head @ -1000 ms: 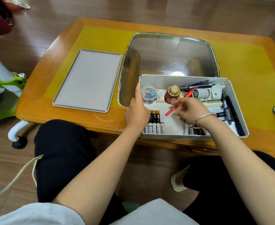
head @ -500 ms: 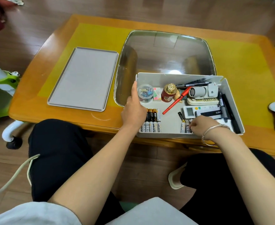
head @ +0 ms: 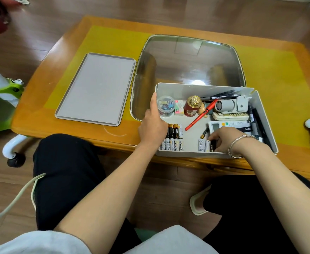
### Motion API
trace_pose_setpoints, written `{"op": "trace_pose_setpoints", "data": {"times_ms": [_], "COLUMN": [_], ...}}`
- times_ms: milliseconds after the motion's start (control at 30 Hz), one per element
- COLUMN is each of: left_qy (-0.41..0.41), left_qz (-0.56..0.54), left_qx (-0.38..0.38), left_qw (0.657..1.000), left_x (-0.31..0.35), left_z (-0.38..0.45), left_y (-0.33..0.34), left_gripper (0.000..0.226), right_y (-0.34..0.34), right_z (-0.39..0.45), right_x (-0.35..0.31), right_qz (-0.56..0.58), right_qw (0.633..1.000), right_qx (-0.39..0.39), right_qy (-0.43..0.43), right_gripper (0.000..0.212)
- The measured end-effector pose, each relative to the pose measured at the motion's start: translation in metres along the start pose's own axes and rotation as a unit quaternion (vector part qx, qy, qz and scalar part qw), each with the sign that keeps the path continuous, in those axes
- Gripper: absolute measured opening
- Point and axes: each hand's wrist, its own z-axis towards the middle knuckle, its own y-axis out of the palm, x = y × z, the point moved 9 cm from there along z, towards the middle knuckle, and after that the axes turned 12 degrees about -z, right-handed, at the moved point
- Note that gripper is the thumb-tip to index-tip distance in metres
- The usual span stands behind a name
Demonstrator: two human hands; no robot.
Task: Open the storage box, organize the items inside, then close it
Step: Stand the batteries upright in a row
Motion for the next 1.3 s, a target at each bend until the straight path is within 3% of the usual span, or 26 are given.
{"op": "trace_pose_setpoints", "data": {"times_ms": [133, 333, 467, 700, 867, 1000, 1100, 1300], "left_qy": [-0.002, 0.002, -0.001, 0.003, 0.001, 0.000, 0.000, 0.001], "left_qz": [-0.007, -0.007, -0.004, -0.003, 0.002, 0.004, 0.000, 0.008], "left_qx": [-0.002, 0.000, -0.003, 0.001, 0.001, 0.001, 0.004, 0.002], "left_qw": [1.000, 1.000, 1.000, 1.000, 1.000, 1.000, 1.000, 1.000], "left_x": [0.000, 0.001, 0.002, 0.003, 0.003, 0.002, 0.002, 0.003], "left_z": [0.000, 0.000, 0.000, 0.000, 0.000, 0.000, 0.001, 0.000], "left_y": [-0.001, -0.001, -0.001, -0.001, -0.001, -0.001, -0.001, -0.001], "left_gripper": [0.085, 0.083, 0.083, 0.083, 0.083, 0.083, 0.083, 0.084], "right_y": [0.001, 0.005, 0.003, 0.000, -0.003, -0.019, -0.027, -0.011], "right_z": [0.002, 0.008, 0.012, 0.023, 0.025, 0.016, 0.009, 0.017], "right_x": [-0.002, -0.003, -0.007, -0.018, -0.026, -0.034, -0.049, -0.060], "right_qz": [-0.012, -0.014, -0.016, -0.054, -0.082, 0.008, 0.092, 0.044], "right_qw": [1.000, 1.000, 1.000, 0.997, 0.995, 0.993, 0.984, 0.991], "right_qx": [-0.012, -0.028, 0.003, 0.041, 0.059, 0.092, 0.087, 0.032], "right_qy": [-0.007, -0.001, 0.017, 0.022, 0.000, -0.075, -0.124, -0.124], "right_gripper": [0.041, 0.019, 0.006, 0.020, 0.015, 0.025, 0.024, 0.018]}}
